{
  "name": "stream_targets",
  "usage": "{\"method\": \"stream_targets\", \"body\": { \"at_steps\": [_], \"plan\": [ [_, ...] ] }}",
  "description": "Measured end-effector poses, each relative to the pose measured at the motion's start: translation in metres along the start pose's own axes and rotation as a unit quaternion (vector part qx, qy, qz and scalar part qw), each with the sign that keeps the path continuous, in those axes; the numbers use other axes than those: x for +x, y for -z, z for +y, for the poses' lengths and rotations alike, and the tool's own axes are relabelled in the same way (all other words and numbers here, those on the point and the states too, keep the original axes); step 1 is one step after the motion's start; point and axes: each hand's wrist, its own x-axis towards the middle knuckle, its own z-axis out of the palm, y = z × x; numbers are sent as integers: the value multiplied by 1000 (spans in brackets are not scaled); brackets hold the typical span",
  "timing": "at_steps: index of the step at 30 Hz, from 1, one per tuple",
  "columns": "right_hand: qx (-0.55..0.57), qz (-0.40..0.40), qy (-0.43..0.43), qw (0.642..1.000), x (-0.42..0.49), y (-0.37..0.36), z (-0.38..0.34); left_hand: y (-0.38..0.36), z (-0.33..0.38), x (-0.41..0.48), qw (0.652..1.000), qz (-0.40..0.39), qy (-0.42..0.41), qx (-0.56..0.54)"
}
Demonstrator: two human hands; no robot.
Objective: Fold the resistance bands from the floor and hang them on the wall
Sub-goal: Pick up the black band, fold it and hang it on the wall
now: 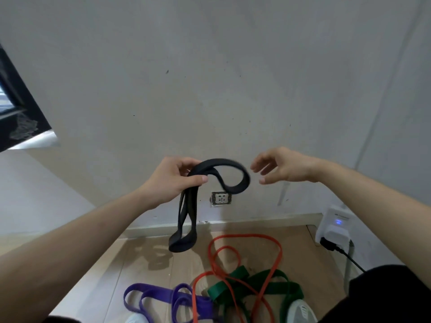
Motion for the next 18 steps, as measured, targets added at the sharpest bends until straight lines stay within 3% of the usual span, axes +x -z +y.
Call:
{"method": "stream_targets", "body": {
  "at_steps": [2, 8, 18],
  "plan": [
    [-49, -1, 13, 999, 0, -6, -12, 0, 3, 0, 999, -13, -13, 33],
    [-50, 27, 141, 988, 17, -54, -66, 8, 8, 0, 990, -59, -55, 119],
    [-15, 54, 164, 985, 43, -64, -105, 29, 6, -9, 995, 29, -21, 90]
  ]
}}
